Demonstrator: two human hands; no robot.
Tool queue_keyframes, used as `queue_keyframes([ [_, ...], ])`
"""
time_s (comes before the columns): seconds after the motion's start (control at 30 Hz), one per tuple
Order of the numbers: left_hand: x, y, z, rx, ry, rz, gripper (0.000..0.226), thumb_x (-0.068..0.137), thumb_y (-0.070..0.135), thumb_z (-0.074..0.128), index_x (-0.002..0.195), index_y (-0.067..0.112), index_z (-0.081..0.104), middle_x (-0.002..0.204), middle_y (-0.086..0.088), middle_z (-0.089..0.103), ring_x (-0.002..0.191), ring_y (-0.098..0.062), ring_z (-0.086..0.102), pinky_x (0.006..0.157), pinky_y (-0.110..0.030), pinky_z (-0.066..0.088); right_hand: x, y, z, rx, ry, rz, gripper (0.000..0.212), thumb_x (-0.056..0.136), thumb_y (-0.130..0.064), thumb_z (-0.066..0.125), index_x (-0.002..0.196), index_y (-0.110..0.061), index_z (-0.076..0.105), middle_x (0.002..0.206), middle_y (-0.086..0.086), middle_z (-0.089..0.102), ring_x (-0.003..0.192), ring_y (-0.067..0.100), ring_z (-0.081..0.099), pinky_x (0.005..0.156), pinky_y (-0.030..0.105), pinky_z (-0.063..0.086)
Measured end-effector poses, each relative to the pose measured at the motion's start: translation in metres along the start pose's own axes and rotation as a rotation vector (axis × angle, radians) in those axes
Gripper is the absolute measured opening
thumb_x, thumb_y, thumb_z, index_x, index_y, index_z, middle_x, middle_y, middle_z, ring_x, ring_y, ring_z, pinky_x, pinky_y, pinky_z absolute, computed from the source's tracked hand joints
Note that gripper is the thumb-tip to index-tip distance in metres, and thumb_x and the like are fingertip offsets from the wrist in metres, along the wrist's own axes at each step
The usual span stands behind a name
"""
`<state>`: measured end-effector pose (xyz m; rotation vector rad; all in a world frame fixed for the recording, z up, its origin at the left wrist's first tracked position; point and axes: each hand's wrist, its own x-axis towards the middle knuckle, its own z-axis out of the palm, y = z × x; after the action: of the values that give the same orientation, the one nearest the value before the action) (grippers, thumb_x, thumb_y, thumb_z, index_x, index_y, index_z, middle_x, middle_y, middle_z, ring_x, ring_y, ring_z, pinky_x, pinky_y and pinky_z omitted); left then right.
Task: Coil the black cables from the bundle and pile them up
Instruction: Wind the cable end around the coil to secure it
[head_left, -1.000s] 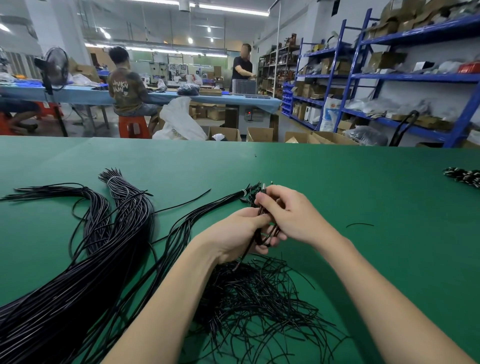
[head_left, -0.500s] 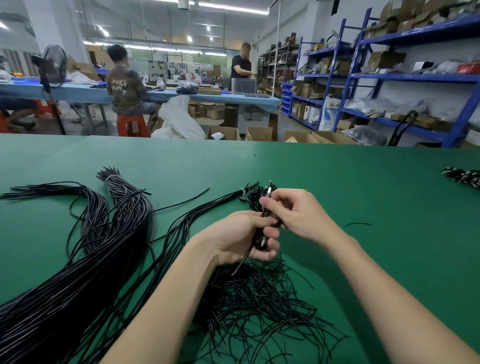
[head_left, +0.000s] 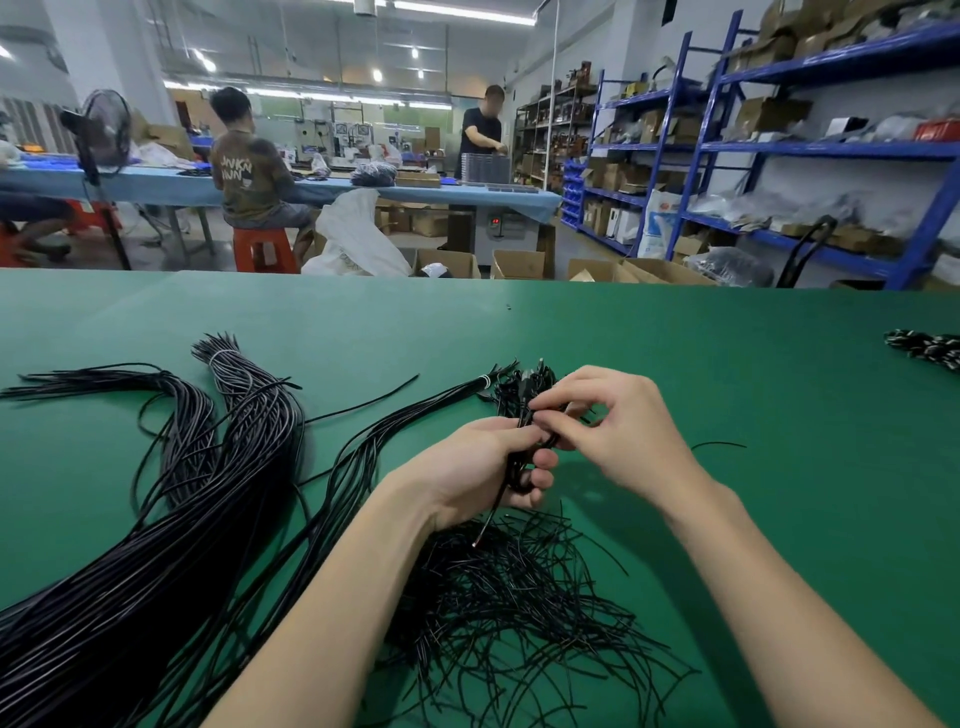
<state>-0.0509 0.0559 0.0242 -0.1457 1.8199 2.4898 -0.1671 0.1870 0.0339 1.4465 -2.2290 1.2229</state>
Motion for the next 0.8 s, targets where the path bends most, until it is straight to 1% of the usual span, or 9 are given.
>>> queue_keyframes([
  [0.07,0.000,0.000,-0.001,-0.005,-0.006,0.011,0.020,0.107,0.017,0.041,0.097,0.013,0.059,0.073,0.002,0.047,0.063,-0.011,0.045,0.058,-0.023,0.043,-0.001,0.001,0.001,-0.039,0.033,-0.083,0.010,0.086,-0.022,0.081,0.092,-0.030,0.082,0.089,-0.021,0.073,0.079,0.005,0.069,0.076,0.034,0.057],
  [0.13,0.000,0.000,-0.002,-0.005,-0.014,0.022,0.018,0.106,0.018,0.043,0.099,0.013,0.059,0.074,0.003,0.047,0.064,-0.011,0.045,0.058,-0.023,0.044,-0.002,0.001,0.003,-0.055,0.089,-0.112,0.010,0.087,-0.019,0.079,0.093,-0.027,0.082,0.087,-0.020,0.073,0.076,0.003,0.069,0.073,0.029,0.057],
  [0.23,0.002,0.000,-0.002,0.026,0.000,0.044,0.018,0.106,0.019,0.043,0.104,0.010,0.059,0.073,0.004,0.047,0.064,-0.010,0.045,0.059,-0.023,0.042,-0.003,-0.001,0.006,0.037,0.166,-0.011,0.011,0.088,-0.015,0.077,0.089,-0.025,0.080,0.079,-0.016,0.074,0.063,0.003,0.069,0.063,0.017,0.054],
  [0.3,0.003,-0.001,-0.002,0.049,0.006,0.060,0.018,0.107,0.019,0.043,0.104,0.010,0.058,0.072,0.005,0.046,0.063,-0.010,0.045,0.061,-0.023,0.041,-0.003,-0.004,0.008,0.132,0.160,0.109,0.012,0.088,-0.013,0.076,0.085,-0.025,0.079,0.073,-0.013,0.074,0.057,0.004,0.070,0.061,0.014,0.053],
  [0.37,0.003,-0.001,-0.002,0.074,0.005,0.066,0.019,0.108,0.019,0.041,0.100,0.010,0.057,0.071,0.004,0.044,0.064,-0.010,0.044,0.061,-0.023,0.040,-0.002,-0.007,0.007,0.208,0.092,0.206,0.012,0.088,-0.016,0.076,0.083,-0.027,0.077,0.073,-0.011,0.075,0.060,0.007,0.071,0.066,0.019,0.056],
  [0.47,0.005,-0.003,-0.001,0.117,0.012,0.070,0.019,0.108,0.019,0.041,0.096,0.011,0.054,0.071,0.004,0.045,0.065,-0.010,0.044,0.062,-0.024,0.041,-0.001,-0.011,0.007,0.226,0.034,0.302,0.009,0.088,-0.032,0.076,0.081,-0.028,0.073,0.072,-0.010,0.076,0.065,0.009,0.072,0.077,0.033,0.060],
  [0.57,0.006,-0.004,0.001,0.121,0.020,0.055,0.021,0.108,0.013,0.039,0.094,0.011,0.054,0.069,0.004,0.046,0.063,-0.011,0.044,0.060,-0.024,0.043,0.001,-0.015,0.007,0.142,0.046,0.342,0.014,0.089,-0.037,0.075,0.079,-0.029,0.071,0.066,-0.012,0.074,0.059,0.007,0.070,0.074,0.031,0.060],
  [0.7,0.005,-0.005,0.000,0.073,0.039,0.038,0.020,0.107,0.011,0.038,0.095,0.012,0.054,0.068,0.004,0.046,0.061,-0.012,0.045,0.060,-0.026,0.045,0.000,-0.017,0.009,0.094,0.030,0.322,0.014,0.090,-0.036,0.074,0.078,-0.029,0.071,0.065,-0.017,0.073,0.061,0.002,0.069,0.072,0.022,0.055],
  [0.8,0.005,-0.005,0.003,0.099,0.073,0.042,0.017,0.108,0.014,0.039,0.106,0.011,0.055,0.068,0.004,0.046,0.059,-0.010,0.044,0.061,-0.027,0.046,0.001,-0.020,0.009,0.051,0.006,0.364,0.020,0.088,-0.052,0.070,0.081,-0.033,0.070,0.067,-0.026,0.071,0.072,-0.011,0.064,0.061,0.005,0.044],
])
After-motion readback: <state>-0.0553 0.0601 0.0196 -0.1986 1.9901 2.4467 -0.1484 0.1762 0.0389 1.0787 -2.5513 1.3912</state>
